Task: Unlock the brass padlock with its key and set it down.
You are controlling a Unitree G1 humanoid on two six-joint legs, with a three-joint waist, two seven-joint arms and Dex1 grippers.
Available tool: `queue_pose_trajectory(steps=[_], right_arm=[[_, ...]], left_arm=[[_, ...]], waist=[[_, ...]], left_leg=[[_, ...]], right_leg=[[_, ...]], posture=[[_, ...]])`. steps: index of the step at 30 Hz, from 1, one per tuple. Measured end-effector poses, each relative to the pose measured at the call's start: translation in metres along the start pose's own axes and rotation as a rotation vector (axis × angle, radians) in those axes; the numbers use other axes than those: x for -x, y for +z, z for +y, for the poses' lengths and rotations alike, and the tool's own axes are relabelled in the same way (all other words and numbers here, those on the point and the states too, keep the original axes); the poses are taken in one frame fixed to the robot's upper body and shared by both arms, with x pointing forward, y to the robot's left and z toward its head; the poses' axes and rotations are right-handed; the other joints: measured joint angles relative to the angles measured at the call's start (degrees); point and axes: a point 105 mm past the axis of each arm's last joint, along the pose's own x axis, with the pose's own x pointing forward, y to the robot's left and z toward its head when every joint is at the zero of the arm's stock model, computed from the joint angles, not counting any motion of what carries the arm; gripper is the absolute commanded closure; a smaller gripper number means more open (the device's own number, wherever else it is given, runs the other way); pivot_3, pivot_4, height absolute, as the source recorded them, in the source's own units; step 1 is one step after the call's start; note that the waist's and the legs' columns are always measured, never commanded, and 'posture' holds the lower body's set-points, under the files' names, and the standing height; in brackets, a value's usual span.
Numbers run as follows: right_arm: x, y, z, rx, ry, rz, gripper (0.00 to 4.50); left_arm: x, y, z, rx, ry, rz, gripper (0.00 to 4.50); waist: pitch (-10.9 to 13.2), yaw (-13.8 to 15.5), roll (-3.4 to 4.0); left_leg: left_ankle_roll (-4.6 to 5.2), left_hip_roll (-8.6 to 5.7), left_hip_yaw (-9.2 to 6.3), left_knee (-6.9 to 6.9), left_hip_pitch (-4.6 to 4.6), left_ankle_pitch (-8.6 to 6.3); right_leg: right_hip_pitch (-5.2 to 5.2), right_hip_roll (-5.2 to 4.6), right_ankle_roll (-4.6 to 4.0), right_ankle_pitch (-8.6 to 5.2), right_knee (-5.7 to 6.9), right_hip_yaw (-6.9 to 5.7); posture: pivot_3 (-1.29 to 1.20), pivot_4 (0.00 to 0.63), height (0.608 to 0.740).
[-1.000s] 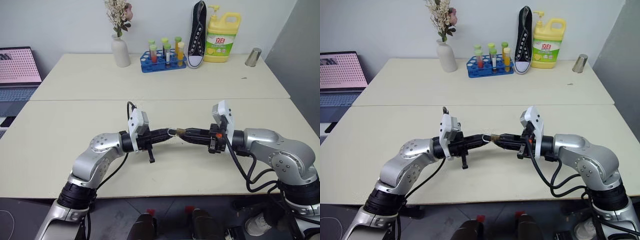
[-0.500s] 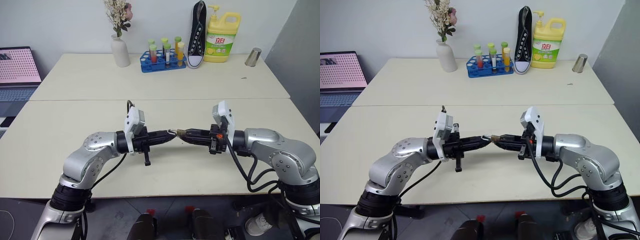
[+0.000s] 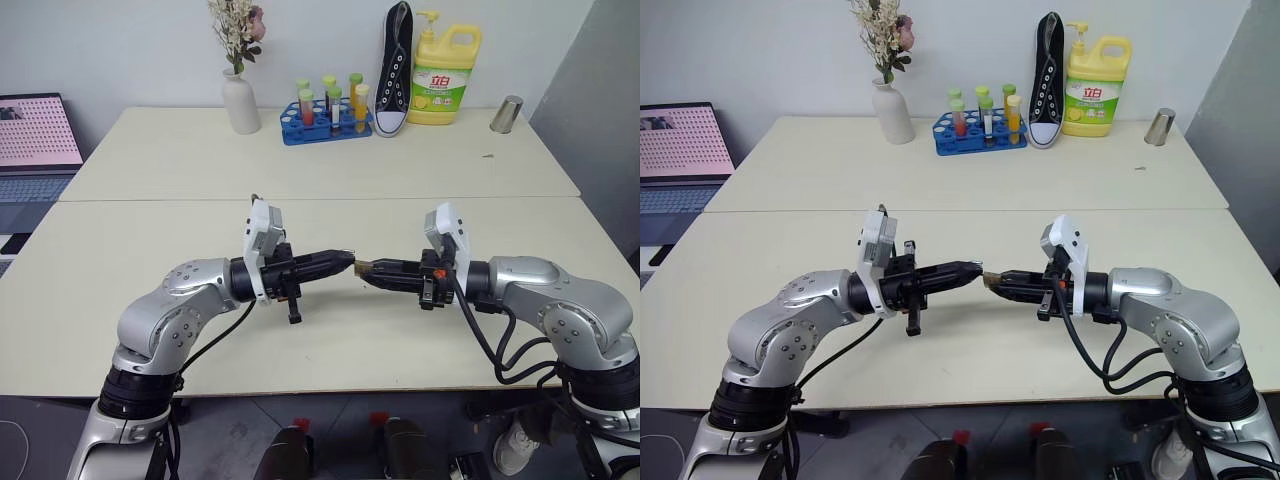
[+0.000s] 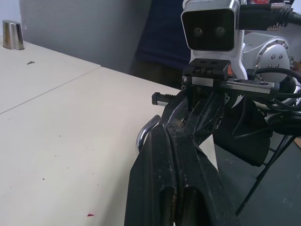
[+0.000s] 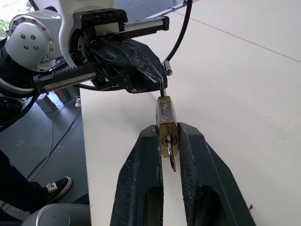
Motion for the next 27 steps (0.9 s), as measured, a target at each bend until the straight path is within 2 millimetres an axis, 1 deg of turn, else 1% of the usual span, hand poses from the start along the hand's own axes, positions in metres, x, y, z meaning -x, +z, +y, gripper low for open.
queue_pose_trajectory(steps=[2,6,7,9,10,11,12,14,15,18,21,23,24,27], right_arm=[[0.0,0.0,0.0,0.0,0.0,0.0,4.37],[0.0,0.0,0.0,0.0,-0.001,0.001,4.37],[0.0,0.0,-0.001,-0.005,-0.002,0.002,4.37],[0.001,-0.004,-0.003,-0.031,-0.011,0.011,4.37],[0.003,-0.007,-0.007,-0.055,-0.026,0.02,4.37],[0.004,-0.01,-0.009,-0.079,-0.038,0.03,4.37],[0.004,-0.013,-0.01,-0.103,-0.042,0.041,4.37],[0.002,-0.02,-0.01,-0.164,-0.033,0.07,4.37],[0.002,-0.023,-0.01,-0.181,-0.031,0.081,4.37],[0.0,-0.03,-0.014,-0.234,-0.043,0.103,4.37],[-0.007,-0.04,-0.02,-0.319,-0.048,0.136,4.37],[-0.012,-0.048,-0.024,-0.371,-0.056,0.163,4.37],[-0.015,-0.052,-0.028,-0.399,-0.066,0.172,4.37],[-0.021,-0.061,-0.037,-0.452,-0.085,0.21,4.37]], left_arm=[[0.0,0.0,-0.001,-0.012,-0.007,0.009,4.5],[0.01,-0.003,-0.004,-0.088,-0.002,0.072,4.5],[0.014,-0.005,-0.005,-0.136,0.0,0.099,4.5],[0.031,-0.015,-0.007,-0.287,-0.003,0.202,4.5],[0.04,-0.022,-0.008,-0.375,-0.014,0.266,4.12],[0.044,-0.028,-0.009,-0.449,-0.03,0.299,3.91],[0.045,-0.031,-0.009,-0.504,-0.047,0.31,3.65],[0.046,-0.041,-0.007,-0.603,-0.069,0.33,2.99],[0.047,-0.044,-0.006,-0.632,-0.072,0.336,2.61],[0.044,-0.045,-0.004,-0.687,-0.068,0.309,1.73],[0.041,-0.043,-0.003,-0.736,-0.057,0.274,0.81],[0.042,-0.043,-0.002,-0.748,-0.053,0.276,0.15],[0.042,-0.044,-0.002,-0.75,-0.053,0.275,0.01],[0.041,-0.044,-0.002,-0.754,-0.054,0.273,0.0]], waist=[[0.0,-0.01,0.0],[0.01,-0.05,0.02],[0.01,-0.09,0.02],[0.03,-0.23,0.05],[0.07,-0.07,0.12],[0.09,0.1,0.16],[0.1,0.22,0.18],[0.11,0.62,0.17],[0.11,0.69,0.17],[0.11,0.64,0.18],[0.11,0.26,0.18],[0.11,0.18,0.19],[0.12,0.1,0.19],[0.13,-0.04,0.22]], left_leg=[[0.0,0.0,0.0,0.0,0.0,0.0],[0.0,0.01,0.01,-0.03,0.01,0.0],[0.0,0.01,0.03,-0.04,0.01,0.0],[-0.01,0.04,0.11,-0.14,0.05,0.0],[-0.01,0.03,0.12,-0.16,0.05,0.0],[-0.01,0.02,0.15,-0.16,0.05,0.0],[-0.01,0.03,0.18,-0.16,0.04,0.0],[-0.01,0.03,0.17,-0.14,-0.05,0.0],[0.0,0.04,0.14,-0.14,-0.14,0.0],[0.0,0.02,0.11,-0.11,-0.25,-0.01],[0.0,0.03,0.08,-0.11,-0.27,-0.01],[0.0,0.03,0.07,-0.12,-0.27,-0.01],[0.0,0.03,0.07,-0.12,-0.27,-0.01],[0.0,0.03,0.07,-0.12,-0.26,-0.01]], right_leg=[[0.0,0.0,0.0,0.0,0.0,0.0],[0.0,0.0,0.0,0.0,-0.02,0.01],[0.0,0.0,0.0,0.0,-0.02,0.03],[-0.02,0.01,-0.03,0.0,-0.07,0.08],[-0.01,0.0,-0.04,0.0,-0.1,0.08],[0.0,-0.02,-0.04,0.0,-0.13,0.09],[0.02,-0.04,-0.04,0.0,-0.15,0.09],[0.07,-0.03,-0.03,0.01,-0.41,0.01],[0.07,-0.03,-0.01,0.03,-0.52,-0.01],[0.02,-0.05,0.02,0.06,-0.58,0.02],[-0.02,-0.05,0.03,0.07,-0.56,0.0],[-0.03,-0.04,0.03,0.07,-0.53,-0.02],[-0.03,-0.04,0.03,0.07,-0.53,-0.03],[-0.04,-0.02,0.03,0.07,-0.51,-0.03]], posture=[[0.0,0.15,0.74],[0.0,0.15,0.74],[0.0,0.15,0.74],[0.0,0.15,0.74],[0.0,0.15,0.74],[0.0,0.15,0.74],[0.0,0.15,0.74],[0.0,0.15,0.74],[0.0,0.15,0.74],[0.0,0.15,0.74],[0.0,0.15,0.74],[0.0,0.15,0.74],[0.0,0.15,0.74],[0.0,0.15,0.74]])
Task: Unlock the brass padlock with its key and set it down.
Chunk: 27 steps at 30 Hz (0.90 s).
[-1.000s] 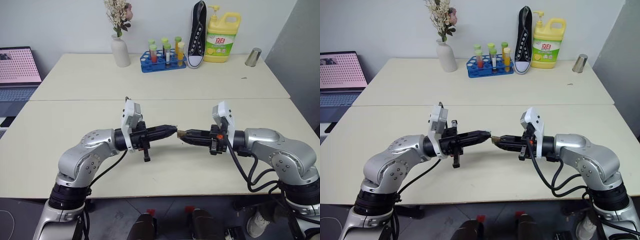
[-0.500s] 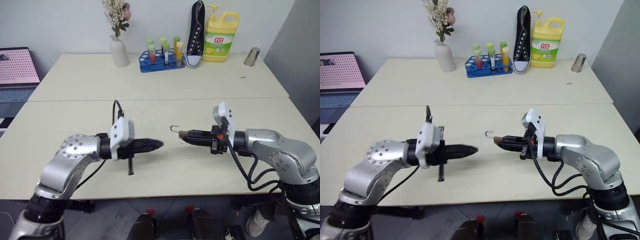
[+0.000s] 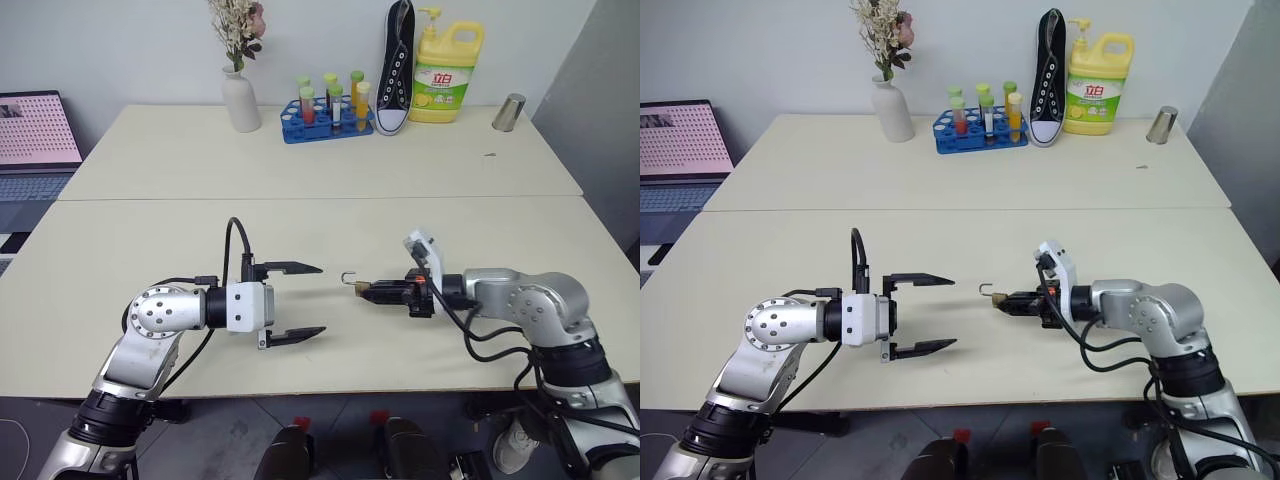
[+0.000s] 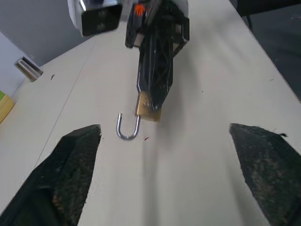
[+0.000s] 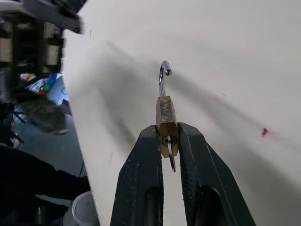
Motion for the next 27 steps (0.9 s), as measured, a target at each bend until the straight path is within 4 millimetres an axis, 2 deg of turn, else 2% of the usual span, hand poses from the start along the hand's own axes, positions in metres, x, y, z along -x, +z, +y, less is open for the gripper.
queue_pose_trajectory(steps=[6,8,9,11,12,18,19,22,26,27], right_arm=[[-0.006,-0.004,-0.021,-0.013,-0.063,0.078,4.37],[-0.006,-0.007,-0.025,-0.008,-0.076,0.091,3.63],[-0.006,-0.007,-0.026,-0.005,-0.083,0.095,3.41],[-0.001,-0.007,-0.035,0.04,-0.132,0.099,2.61],[0.002,-0.005,-0.037,0.053,-0.141,0.096,2.39],[0.043,0.001,-0.05,0.298,-0.271,0.12,0.3],[0.048,-0.001,-0.048,0.325,-0.275,0.124,0.1],[0.059,-0.01,-0.034,0.432,-0.25,0.124,0.1],[0.071,-0.005,-0.009,0.591,-0.22,0.084,0.1],[0.076,-0.01,0.0,0.616,-0.211,0.072,0.1]], left_arm=[[-0.003,-0.001,-0.002,-0.003,-0.005,-0.002,0.0],[-0.004,-0.001,-0.002,0.004,0.0,-0.005,0.0],[-0.004,-0.001,-0.002,0.007,0.002,-0.004,0.0],[-0.004,-0.005,0.0,0.069,0.021,0.002,0.0],[-0.005,-0.006,0.001,0.09,0.029,0.004,0.0],[-0.001,-0.019,0.007,0.28,0.094,0.05,0.0],[0.001,-0.022,0.006,0.299,0.093,0.07,0.0],[0.006,-0.025,0.006,0.32,0.093,0.115,0.0],[0.009,-0.025,0.006,0.313,0.091,0.143,0.0],[0.012,-0.024,0.003,0.32,0.074,0.152,0.0]], waist=[[0.01,-0.01,0.01],[0.01,-0.01,0.01],[0.01,-0.01,0.01],[0.02,-0.02,0.03],[0.01,-0.02,0.03],[0.04,0.04,0.06],[0.04,0.02,0.06],[0.07,-0.01,0.11],[0.07,0.04,0.12],[0.07,0.17,0.11]], left_leg=[[0.0,-0.02,-0.01,0.0,-0.01,0.0],[0.0,-0.02,-0.01,0.0,-0.01,0.0],[0.0,-0.02,-0.01,0.0,-0.01,0.0],[0.0,-0.03,-0.01,0.01,-0.01,0.0],[0.0,-0.03,-0.01,0.01,-0.01,0.0],[0.0,-0.03,-0.05,0.04,-0.05,0.0],[0.0,-0.01,-0.06,0.03,-0.04,-0.01],[0.01,0.0,-0.06,0.02,-0.06,-0.01],[0.0,0.01,-0.05,0.03,-0.06,-0.01],[0.0,0.02,-0.08,0.04,-0.07,-0.01]], right_leg=[[-0.01,-0.01,0.0,0.0,0.0,0.0],[-0.01,0.0,0.0,0.0,0.0,0.0],[-0.01,-0.01,0.0,0.0,0.01,0.0],[-0.01,-0.01,0.01,0.01,0.01,0.0],[-0.01,-0.01,0.01,0.01,0.01,-0.01],[0.0,-0.01,0.02,0.01,-0.01,-0.07],[0.0,-0.01,0.02,0.0,0.0,-0.08],[-0.02,-0.01,0.02,0.0,0.0,-0.07],[0.01,0.0,0.03,0.0,-0.01,-0.07],[0.03,0.0,0.03,0.0,-0.01,-0.15]], posture=[[0.0,0.15,0.74],[0.0,0.15,0.74],[0.0,0.15,0.74],[0.0,0.15,0.74],[0.0,0.15,0.74],[0.0,0.15,0.74],[0.0,0.15,0.74],[0.0,0.15,0.74],[0.0,0.15,0.74],[0.0,0.15,0.74]])
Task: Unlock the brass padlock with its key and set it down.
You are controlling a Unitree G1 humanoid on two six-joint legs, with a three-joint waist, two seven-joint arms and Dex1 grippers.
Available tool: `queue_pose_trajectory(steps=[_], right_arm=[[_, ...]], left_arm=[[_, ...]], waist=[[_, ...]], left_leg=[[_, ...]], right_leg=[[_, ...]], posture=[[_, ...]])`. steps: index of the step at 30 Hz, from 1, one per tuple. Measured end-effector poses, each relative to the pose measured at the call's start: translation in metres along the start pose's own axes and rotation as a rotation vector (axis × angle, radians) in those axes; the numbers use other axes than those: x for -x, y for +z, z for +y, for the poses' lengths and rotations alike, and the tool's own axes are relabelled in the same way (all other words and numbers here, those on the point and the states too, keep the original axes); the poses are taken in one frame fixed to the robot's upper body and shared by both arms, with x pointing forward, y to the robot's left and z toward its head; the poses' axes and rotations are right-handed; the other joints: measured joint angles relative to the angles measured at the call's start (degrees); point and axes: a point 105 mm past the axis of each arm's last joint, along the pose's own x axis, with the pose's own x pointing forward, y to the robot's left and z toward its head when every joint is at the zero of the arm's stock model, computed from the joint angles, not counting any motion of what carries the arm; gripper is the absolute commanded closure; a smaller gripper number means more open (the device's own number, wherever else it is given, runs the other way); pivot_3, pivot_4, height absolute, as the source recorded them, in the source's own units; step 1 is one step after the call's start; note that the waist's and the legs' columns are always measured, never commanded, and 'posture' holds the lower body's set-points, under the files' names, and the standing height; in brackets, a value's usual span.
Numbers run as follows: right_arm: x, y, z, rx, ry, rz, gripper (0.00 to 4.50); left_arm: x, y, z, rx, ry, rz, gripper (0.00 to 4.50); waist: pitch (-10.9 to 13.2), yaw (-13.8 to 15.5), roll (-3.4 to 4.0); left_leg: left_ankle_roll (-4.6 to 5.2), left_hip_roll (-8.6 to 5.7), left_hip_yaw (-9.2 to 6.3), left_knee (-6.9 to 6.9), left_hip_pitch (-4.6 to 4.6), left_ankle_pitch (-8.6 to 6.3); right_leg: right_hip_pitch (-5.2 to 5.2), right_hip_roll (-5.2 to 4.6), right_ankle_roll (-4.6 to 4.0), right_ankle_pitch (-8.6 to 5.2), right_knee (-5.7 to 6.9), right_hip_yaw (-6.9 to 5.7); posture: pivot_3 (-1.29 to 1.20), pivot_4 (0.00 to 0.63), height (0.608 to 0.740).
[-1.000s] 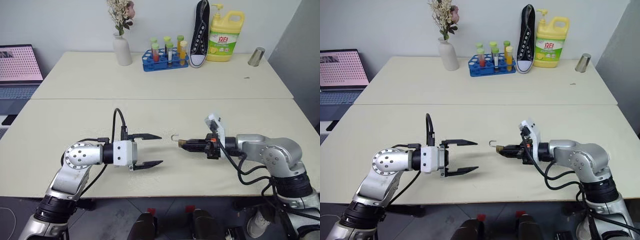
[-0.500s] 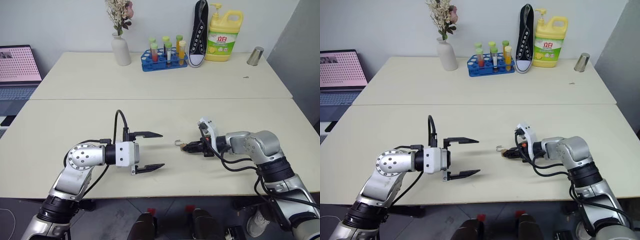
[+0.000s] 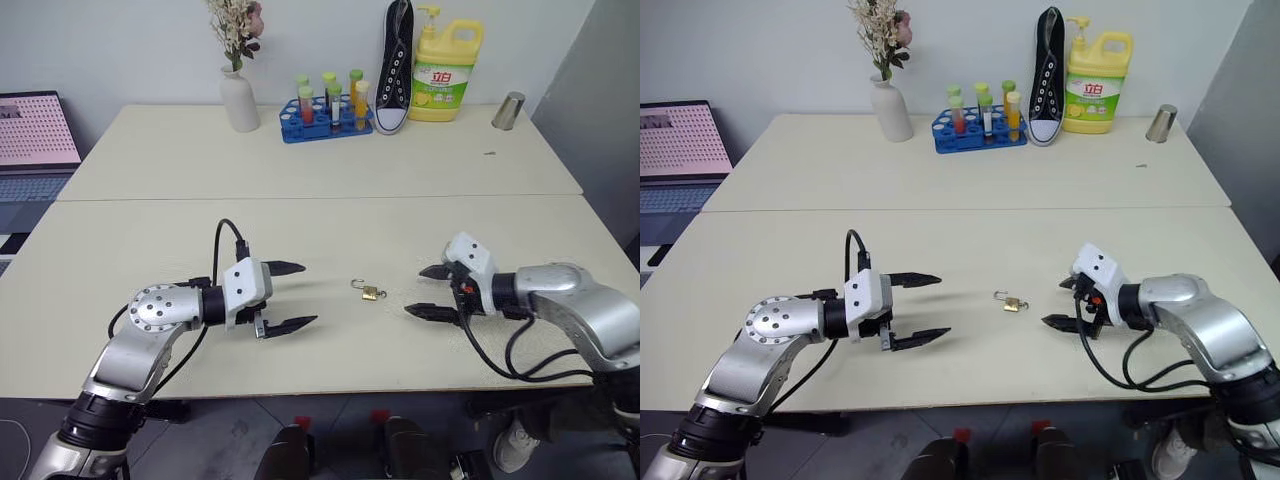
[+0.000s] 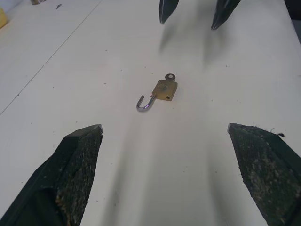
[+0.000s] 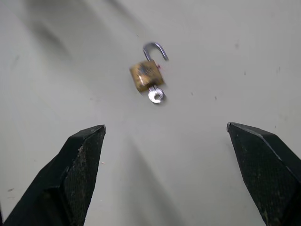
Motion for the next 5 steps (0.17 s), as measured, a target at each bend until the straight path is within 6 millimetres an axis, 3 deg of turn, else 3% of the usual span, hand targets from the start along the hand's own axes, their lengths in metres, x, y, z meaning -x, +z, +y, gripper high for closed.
queue_pose_trajectory(steps=[5], right_arm=[[0.01,0.001,0.017,0.025,0.015,-0.025,0.1]], left_arm=[[0.005,-0.004,-0.004,0.022,-0.041,0.026,0.0]], waist=[[0.0,0.03,0.0]], left_leg=[[0.0,-0.02,0.03,0.06,0.0,0.0]], right_leg=[[0.03,-0.02,0.02,0.01,-0.02,0.06]], posture=[[0.0,0.15,0.74]])
